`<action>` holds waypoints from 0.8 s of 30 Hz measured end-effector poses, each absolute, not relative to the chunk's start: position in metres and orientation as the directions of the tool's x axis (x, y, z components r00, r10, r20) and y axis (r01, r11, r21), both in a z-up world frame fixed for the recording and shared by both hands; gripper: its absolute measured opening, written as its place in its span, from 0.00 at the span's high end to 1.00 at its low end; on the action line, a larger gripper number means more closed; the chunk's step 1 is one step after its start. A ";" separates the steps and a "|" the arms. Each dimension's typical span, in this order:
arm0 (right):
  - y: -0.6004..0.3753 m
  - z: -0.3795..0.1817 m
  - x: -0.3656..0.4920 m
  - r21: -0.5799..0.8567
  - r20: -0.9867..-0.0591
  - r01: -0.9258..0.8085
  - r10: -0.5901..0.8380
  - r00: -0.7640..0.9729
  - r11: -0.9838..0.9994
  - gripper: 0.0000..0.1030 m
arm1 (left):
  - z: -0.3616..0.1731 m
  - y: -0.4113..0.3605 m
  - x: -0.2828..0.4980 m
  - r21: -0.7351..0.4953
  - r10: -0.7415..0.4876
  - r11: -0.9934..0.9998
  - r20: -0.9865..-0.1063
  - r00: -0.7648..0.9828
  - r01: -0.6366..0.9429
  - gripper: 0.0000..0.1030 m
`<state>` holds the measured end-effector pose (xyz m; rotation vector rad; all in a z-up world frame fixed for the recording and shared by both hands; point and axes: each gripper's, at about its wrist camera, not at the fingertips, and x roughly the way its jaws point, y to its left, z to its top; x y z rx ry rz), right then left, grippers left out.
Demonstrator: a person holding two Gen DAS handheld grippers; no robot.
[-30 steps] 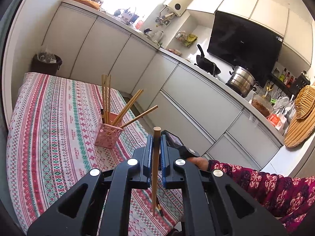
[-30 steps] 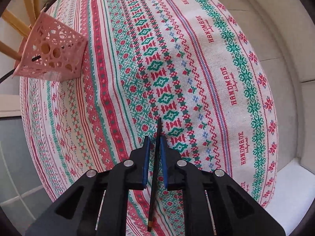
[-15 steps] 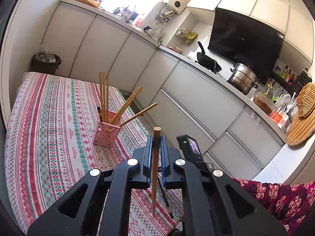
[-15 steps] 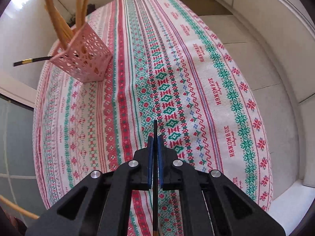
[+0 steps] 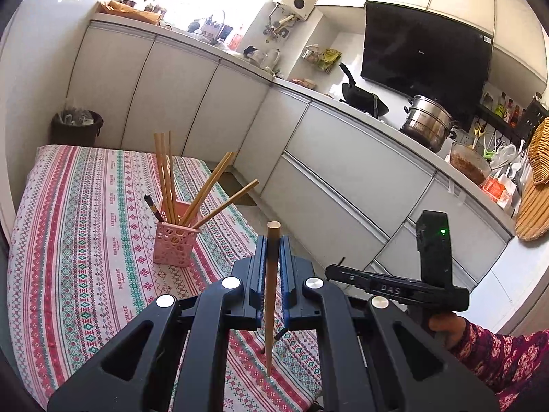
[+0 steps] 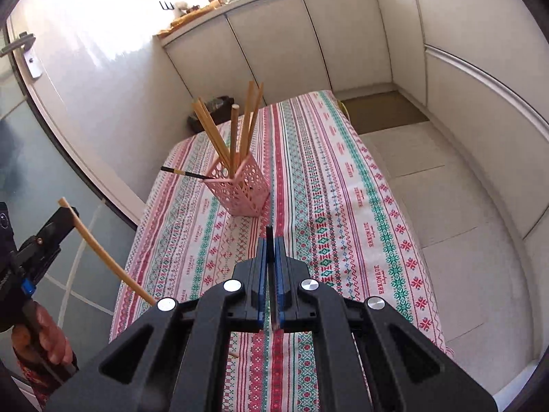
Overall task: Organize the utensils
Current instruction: 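Carry both held chopsticks over the pink mesh cup and lower them in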
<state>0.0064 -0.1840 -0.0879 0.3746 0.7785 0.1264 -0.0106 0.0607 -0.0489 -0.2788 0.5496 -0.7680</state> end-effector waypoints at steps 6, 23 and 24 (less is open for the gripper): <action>-0.200 -0.053 0.008 0.422 -0.564 0.008 0.256 0.785 0.907 0.96 | -0.008 0.063 0.000 -0.360 -0.611 0.782 -0.283 0.739 0.509 0.94; -0.208 0.000 0.040 0.443 -0.448 -0.053 0.273 0.851 0.895 0.95 | 0.009 0.015 0.117 -0.163 -0.317 0.944 -0.202 0.926 0.288 0.89; -0.207 0.002 0.043 0.451 -0.441 -0.058 0.279 0.853 0.891 0.95 | -0.005 0.011 0.125 -0.162 -0.318 0.945 -0.253 0.914 0.284 0.79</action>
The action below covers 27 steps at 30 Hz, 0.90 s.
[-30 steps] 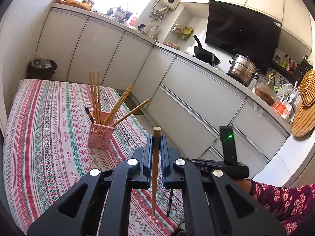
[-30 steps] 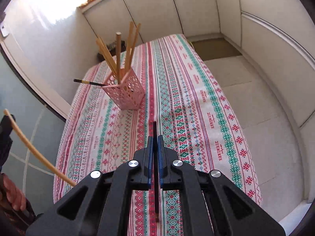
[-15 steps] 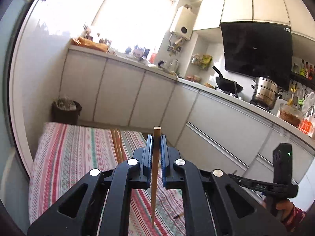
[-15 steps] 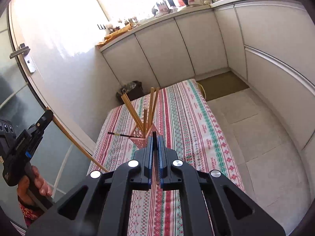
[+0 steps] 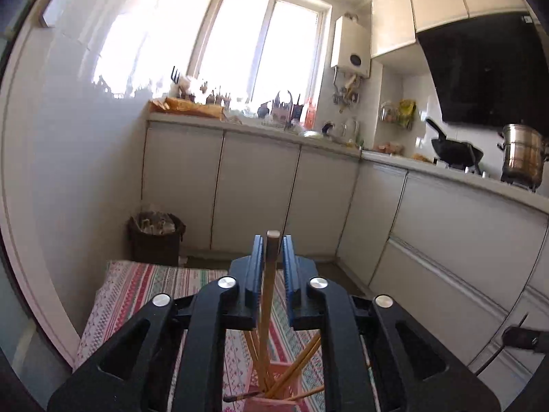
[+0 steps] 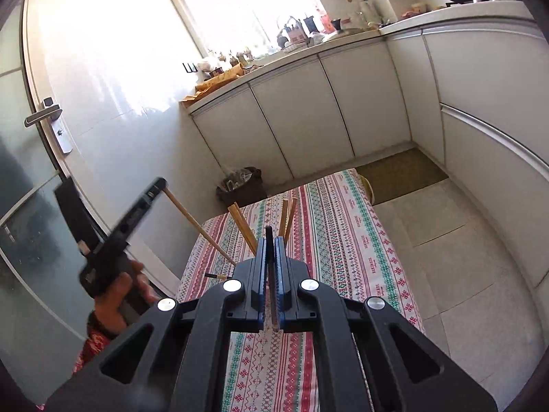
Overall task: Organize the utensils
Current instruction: 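Carry both held chopsticks over the pink mesh cup and lower them in, then open both tools to drop the chopsticks into the pink cup and withdraw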
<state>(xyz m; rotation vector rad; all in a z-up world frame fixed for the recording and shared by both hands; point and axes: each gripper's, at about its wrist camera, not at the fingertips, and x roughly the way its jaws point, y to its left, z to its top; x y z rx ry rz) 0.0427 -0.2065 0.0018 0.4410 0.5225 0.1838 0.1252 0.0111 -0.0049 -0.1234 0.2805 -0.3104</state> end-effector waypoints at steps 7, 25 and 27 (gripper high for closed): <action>-0.183 0.027 0.064 0.437 -0.360 -0.114 0.289 0.887 0.892 0.96 | -0.012 0.060 0.099 -0.300 -0.296 0.929 -0.245 0.923 0.219 0.79; -0.130 -0.031 0.150 0.340 -0.323 -0.062 0.178 0.930 0.938 0.86 | 0.016 0.083 0.061 -0.232 -0.158 0.967 -0.208 0.965 0.108 0.36; -0.138 -0.023 0.133 0.322 -0.322 -0.021 0.130 0.938 0.947 0.76 | 0.017 0.072 0.054 -0.205 -0.149 0.973 -0.219 0.964 0.104 0.32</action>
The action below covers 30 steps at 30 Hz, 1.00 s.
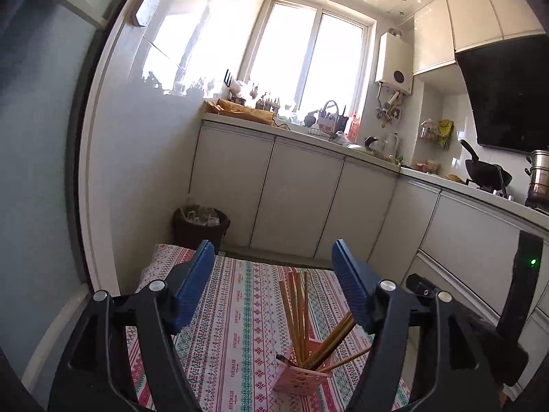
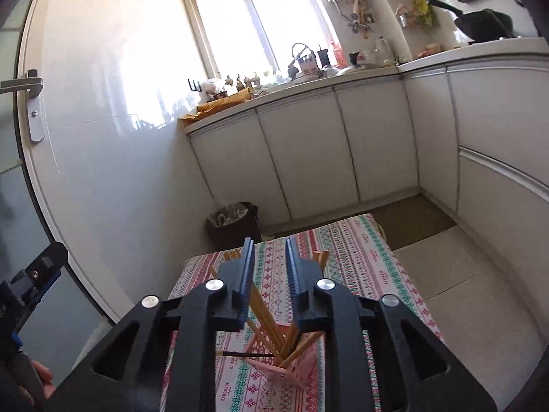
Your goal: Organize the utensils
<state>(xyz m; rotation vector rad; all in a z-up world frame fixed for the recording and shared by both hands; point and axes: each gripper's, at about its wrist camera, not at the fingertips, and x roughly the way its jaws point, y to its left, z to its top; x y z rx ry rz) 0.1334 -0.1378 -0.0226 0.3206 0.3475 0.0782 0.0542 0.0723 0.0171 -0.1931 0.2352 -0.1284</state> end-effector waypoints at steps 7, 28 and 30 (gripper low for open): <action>-0.166 -0.013 0.068 0.270 -0.386 0.164 -0.050 0.921 0.949 0.39 | 0.025 0.023 0.010 -0.101 -0.068 0.994 -0.217 0.974 0.047 0.07; -0.187 0.004 -0.060 0.174 -0.412 0.319 -0.225 0.883 0.932 0.07 | 0.028 -0.011 -0.079 -0.020 -0.027 1.000 -0.258 0.966 0.023 0.07; -0.187 0.004 -0.062 0.180 -0.416 0.317 -0.220 0.882 0.931 0.07 | 0.027 -0.010 -0.082 -0.025 -0.028 0.999 -0.266 0.963 0.022 0.07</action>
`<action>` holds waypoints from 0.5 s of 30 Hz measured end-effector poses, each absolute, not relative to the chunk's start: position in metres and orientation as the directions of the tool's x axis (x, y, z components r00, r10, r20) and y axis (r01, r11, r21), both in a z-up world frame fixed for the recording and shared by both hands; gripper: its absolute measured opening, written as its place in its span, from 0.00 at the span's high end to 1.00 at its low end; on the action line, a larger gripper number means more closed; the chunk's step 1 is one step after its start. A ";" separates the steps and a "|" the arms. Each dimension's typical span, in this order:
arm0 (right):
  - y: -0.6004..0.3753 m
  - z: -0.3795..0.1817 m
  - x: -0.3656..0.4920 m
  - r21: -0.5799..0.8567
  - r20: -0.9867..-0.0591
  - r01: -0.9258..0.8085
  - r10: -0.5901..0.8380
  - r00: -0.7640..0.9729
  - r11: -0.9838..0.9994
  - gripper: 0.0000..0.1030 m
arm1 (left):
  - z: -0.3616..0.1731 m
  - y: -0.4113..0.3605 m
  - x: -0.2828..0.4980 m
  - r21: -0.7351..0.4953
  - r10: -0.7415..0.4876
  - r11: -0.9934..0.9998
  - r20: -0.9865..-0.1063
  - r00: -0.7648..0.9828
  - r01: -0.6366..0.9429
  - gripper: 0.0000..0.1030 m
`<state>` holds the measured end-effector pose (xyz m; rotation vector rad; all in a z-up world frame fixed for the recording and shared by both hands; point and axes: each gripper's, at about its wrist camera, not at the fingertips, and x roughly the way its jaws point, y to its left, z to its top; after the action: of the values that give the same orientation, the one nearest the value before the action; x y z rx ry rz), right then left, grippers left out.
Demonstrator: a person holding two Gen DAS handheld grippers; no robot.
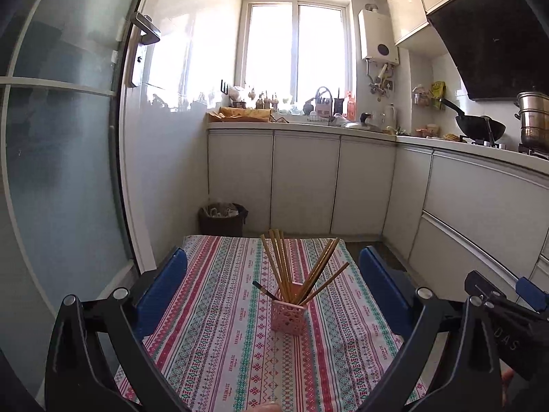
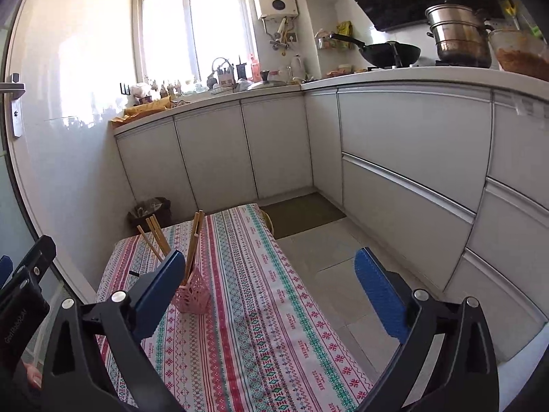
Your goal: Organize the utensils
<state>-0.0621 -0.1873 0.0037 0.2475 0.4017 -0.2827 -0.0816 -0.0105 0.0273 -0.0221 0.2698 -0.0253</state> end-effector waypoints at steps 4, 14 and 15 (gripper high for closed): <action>-0.187 0.003 -0.067 0.179 -0.424 0.324 -0.225 0.878 0.929 0.07 | 0.028 -0.009 -0.085 -0.039 -0.033 0.999 -0.286 0.958 0.023 0.07; -0.191 0.001 -0.070 0.193 -0.442 0.324 -0.213 0.872 0.926 0.07 | 0.030 -0.011 -0.086 -0.051 -0.054 0.998 -0.324 0.944 0.039 0.07; -0.191 0.001 -0.070 0.194 -0.445 0.324 -0.211 0.870 0.926 0.07 | 0.029 -0.012 -0.086 -0.051 -0.061 0.998 -0.327 0.943 0.047 0.07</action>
<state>-0.0699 -0.1910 0.0012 0.2679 0.4318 -0.2830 -0.0862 -0.0121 0.0288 -0.0430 0.3342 -0.0550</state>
